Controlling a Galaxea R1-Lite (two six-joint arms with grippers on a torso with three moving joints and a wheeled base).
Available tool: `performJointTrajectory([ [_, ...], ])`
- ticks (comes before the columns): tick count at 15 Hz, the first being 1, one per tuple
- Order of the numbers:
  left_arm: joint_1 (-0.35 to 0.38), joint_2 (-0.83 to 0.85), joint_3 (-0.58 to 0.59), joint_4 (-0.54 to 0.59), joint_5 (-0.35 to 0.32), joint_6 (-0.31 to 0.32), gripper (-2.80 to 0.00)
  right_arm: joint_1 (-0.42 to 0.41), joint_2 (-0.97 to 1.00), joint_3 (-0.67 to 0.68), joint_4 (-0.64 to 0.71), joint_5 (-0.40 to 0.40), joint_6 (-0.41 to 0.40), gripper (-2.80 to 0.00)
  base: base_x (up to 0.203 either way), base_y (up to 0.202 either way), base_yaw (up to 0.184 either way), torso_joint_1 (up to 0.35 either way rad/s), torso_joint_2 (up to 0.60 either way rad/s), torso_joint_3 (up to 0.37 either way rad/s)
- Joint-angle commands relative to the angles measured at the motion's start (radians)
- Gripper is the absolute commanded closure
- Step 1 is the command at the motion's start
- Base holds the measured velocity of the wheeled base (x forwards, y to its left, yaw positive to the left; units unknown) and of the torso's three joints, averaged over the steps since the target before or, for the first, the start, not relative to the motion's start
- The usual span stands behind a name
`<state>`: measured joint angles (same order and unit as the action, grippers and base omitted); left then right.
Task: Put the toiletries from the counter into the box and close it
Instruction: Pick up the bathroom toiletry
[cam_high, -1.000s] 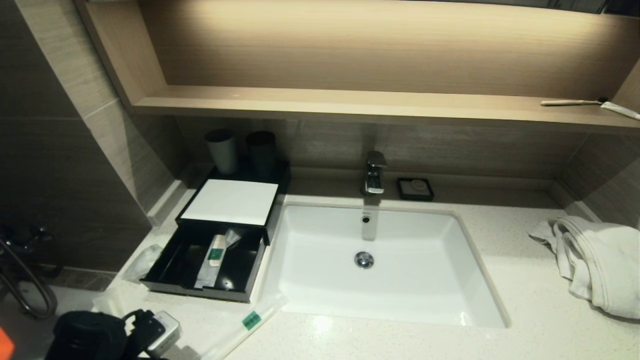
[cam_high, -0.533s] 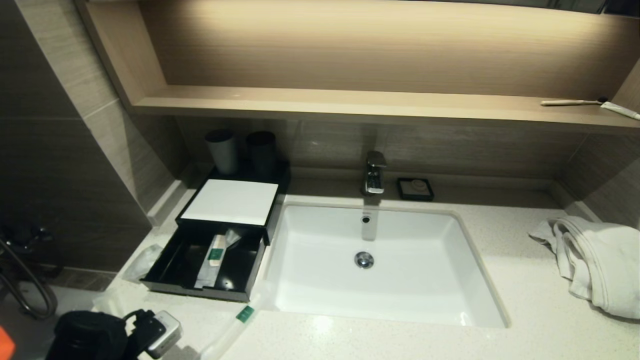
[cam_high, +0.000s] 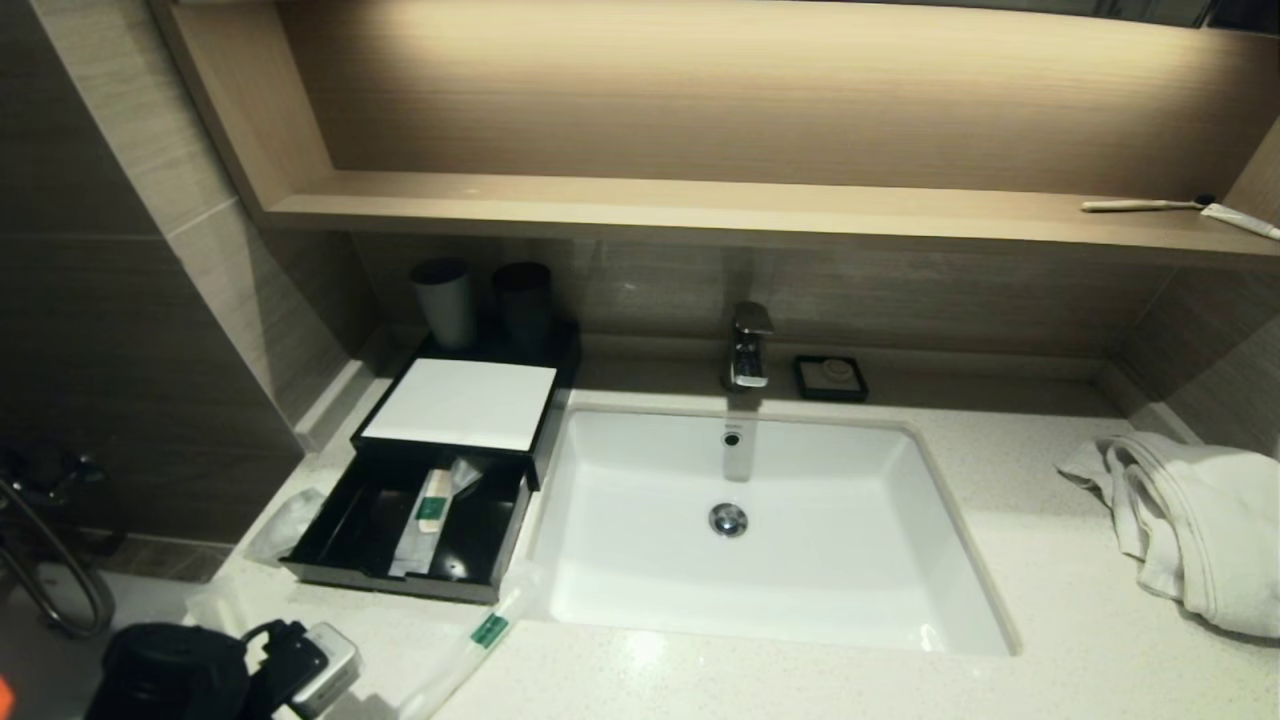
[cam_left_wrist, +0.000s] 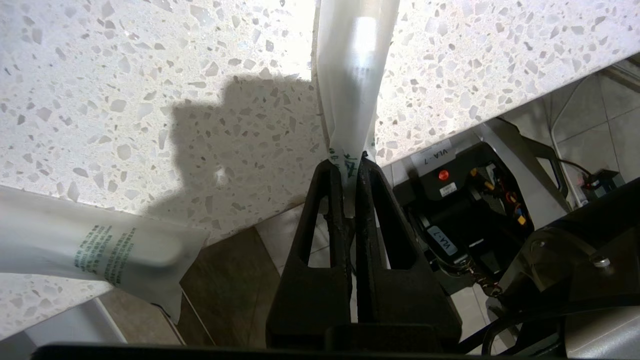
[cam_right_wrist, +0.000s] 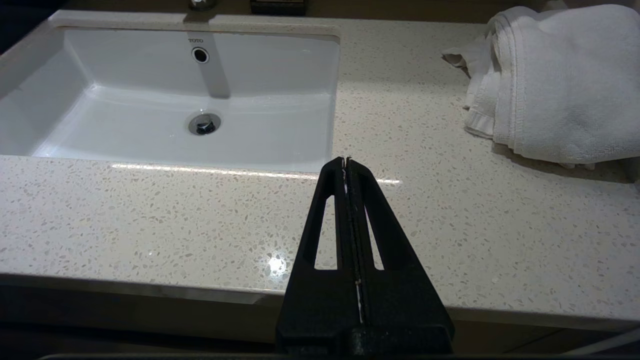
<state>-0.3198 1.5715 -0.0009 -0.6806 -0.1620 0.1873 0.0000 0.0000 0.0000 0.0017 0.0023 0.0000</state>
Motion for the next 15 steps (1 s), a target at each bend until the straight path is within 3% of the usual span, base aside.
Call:
performJointTrajectory([
  [1,-0.001,-0.037,-0.002,-0.008,-0.005,0.002,0.00,0.000,0.000,0.000,0.000,0.001,0.000,0.00,0.000,0.000,0.000,0.000,0.00,0.000],
  [8,-0.012,-0.063,-0.001,-0.014,-0.057,0.093,0.00,0.000,0.000,0.000,0.000,0.001,0.000,0.00,0.000,0.000,0.000,0.000,0.00,0.000],
  [15,-0.008,-0.166,-0.088,0.000,-0.046,0.028,0.00,0.000,0.000,0.000,0.000,0.001,0.000,0.00,0.000,0.000,0.000,0.000,0.00,0.000],
])
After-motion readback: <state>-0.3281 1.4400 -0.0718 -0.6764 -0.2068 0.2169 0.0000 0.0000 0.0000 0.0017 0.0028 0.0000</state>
